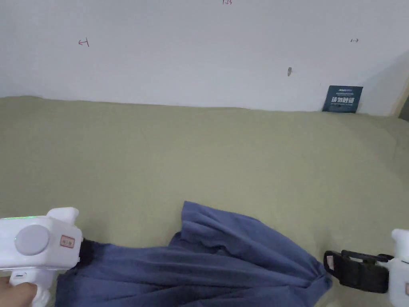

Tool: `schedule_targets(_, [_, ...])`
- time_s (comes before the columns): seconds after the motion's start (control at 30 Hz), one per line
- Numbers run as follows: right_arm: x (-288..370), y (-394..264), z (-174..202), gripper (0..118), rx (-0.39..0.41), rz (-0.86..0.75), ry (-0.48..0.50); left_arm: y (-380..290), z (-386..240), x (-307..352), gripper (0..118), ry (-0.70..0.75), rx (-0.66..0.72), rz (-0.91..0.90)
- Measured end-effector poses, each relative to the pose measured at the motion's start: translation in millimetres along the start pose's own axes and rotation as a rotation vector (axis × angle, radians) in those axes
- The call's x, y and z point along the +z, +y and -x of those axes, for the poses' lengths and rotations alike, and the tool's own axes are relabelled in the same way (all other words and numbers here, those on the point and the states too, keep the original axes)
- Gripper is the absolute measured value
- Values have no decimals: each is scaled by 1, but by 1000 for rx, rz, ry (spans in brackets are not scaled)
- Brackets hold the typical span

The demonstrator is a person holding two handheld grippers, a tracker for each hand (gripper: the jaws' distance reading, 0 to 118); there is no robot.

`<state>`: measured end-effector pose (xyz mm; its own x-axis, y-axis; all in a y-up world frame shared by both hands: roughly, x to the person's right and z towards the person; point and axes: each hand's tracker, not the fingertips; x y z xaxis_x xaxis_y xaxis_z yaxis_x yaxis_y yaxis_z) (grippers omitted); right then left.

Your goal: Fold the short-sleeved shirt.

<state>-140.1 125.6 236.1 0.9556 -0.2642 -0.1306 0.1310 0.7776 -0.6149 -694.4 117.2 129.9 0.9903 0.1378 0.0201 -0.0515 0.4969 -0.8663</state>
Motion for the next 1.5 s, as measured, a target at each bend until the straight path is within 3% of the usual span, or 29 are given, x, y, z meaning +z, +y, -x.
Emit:
schedule_targets(0.17, [-20, -18, -3, 116, -46, 102, 130, 3, 7, 18, 1, -40, 35, -61])
schedule_targets(0.23, [-31, -24, 1, 116, -43, 123, 134, 0, 7, 22, 1, -53, 26, -76])
schedule_targets(0.27, [-35, -26, 6, 109, -30, 125, 124, 3, 12, 20, 1, -59, 27, -78])
schedule_targets(0.3, [-35, -26, 11, 89, -17, 124, 124, 2, 12, 21, 1, -61, 27, -82])
schedule_targets(0.33, [-36, -25, 14, 45, 0, 117, 130, 0, 12, 22, 1, -65, 30, -93])
schedule_targets(0.37, [-37, -23, 17, 9, 17, 110, 127, -1, 13, 23, 1, -68, 33, -101])
schedule_targets(0.4, [-38, -21, 22, 9, 46, 114, 106, 1, 15, 24, 1, -72, 42, -124])
schedule_targets(0.5, [-31, -6, 34, 8, 13, 103, 124, 3, 18, 37, 1, -74, 68, -202])
schedule_targets(0.7, [1, 35, 52, 8, 100, -69, 103, 26, 14, 87, 1, -93, 36, -413])
schedule_targets(1.0, [33, 146, 79, 9, 174, -261, 42, 93, 3, 183, 1, -132, -12, -681])
schedule_targets(1.37, [41, 273, 99, 8, 237, -383, -30, 179, -13, 252, 1, -122, -90, -820])
schedule_targets(1.5, [38, 302, 102, 9, 213, -402, -49, 208, -16, 257, 1, -97, -99, -829])
